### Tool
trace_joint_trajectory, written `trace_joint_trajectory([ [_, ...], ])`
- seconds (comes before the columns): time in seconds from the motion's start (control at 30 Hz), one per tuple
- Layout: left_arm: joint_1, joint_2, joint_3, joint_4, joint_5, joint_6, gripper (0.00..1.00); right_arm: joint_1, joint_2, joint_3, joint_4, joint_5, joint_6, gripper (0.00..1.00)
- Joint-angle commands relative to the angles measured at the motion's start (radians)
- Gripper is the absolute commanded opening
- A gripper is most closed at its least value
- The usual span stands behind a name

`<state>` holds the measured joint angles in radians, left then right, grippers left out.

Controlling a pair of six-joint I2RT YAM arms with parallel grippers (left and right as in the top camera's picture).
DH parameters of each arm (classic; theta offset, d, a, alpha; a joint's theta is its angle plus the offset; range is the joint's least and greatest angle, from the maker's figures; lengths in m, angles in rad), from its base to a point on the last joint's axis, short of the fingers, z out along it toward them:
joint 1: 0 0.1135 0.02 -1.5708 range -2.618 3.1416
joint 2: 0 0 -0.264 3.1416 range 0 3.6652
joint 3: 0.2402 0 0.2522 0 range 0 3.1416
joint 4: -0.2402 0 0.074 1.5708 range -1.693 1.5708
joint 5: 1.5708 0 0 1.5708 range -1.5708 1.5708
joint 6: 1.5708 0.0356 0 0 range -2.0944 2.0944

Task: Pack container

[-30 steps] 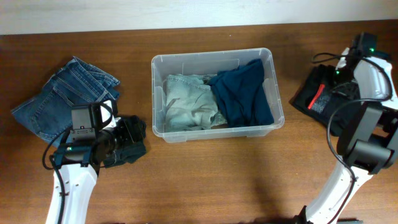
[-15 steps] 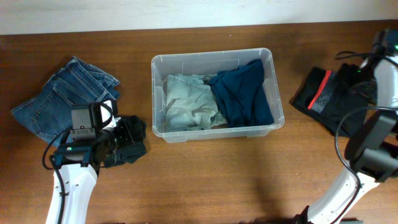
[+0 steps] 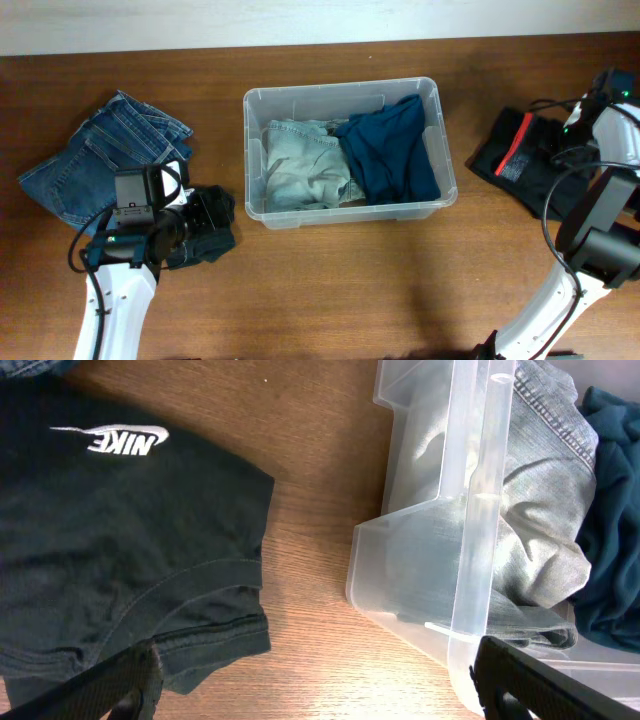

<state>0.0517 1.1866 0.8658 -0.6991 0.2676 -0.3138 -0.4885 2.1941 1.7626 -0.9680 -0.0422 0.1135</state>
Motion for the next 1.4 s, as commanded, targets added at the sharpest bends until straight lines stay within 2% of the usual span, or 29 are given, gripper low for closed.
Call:
trace_joint_trajectory([
  [0.0, -0.003, -0.002, 0.004, 0.002, -0.006, 0.016, 0.99, -0.003, 0.025, -0.041, 0.022, -0.015, -0.013, 0.98],
  [0.37, -0.003, -0.001, 0.004, 0.002, -0.006, 0.016, 1.0, -0.032, -0.084, 0.03, -0.013, -0.071, 0.007, 0.99],
  [0.63, -0.003, -0.002, 0.004, 0.002, -0.006, 0.016, 0.99, -0.222, -0.109, 0.01, -0.047, -0.332, 0.022, 0.99],
  [0.8, -0.003, -0.002, 0.004, 0.002, -0.006, 0.016, 0.99, -0.317, -0.109, -0.058, -0.053, -0.433, -0.011, 0.99],
  [1.2, -0.003, -0.002, 0.004, 0.002, -0.006, 0.016, 0.99, -0.311, -0.109, -0.342, 0.162, -0.441, -0.031, 0.98],
  [1.37, -0.003, -0.002, 0.004, 0.002, -0.006, 0.016, 0.99, -0.309, -0.109, -0.391, 0.207, -0.441, -0.028, 0.98],
])
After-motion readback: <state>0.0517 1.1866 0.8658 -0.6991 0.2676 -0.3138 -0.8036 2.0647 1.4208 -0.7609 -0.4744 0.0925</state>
